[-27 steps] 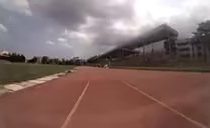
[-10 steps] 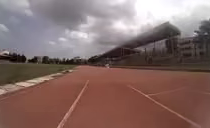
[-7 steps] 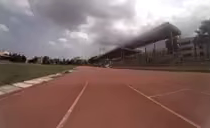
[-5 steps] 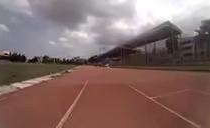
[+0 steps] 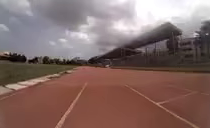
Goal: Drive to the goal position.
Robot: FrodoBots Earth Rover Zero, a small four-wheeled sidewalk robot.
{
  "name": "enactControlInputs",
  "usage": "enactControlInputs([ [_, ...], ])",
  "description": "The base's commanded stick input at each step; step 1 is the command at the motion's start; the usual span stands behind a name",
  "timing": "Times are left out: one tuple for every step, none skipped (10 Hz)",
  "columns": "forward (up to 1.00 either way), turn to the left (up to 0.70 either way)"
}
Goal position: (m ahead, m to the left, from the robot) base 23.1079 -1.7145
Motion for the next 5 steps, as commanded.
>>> enactControlInputs([
  [0.45,0.00],
  [0.45,0.00],
  [0.45,0.00],
  [0.45,0.00],
  [0.45,0.00],
])
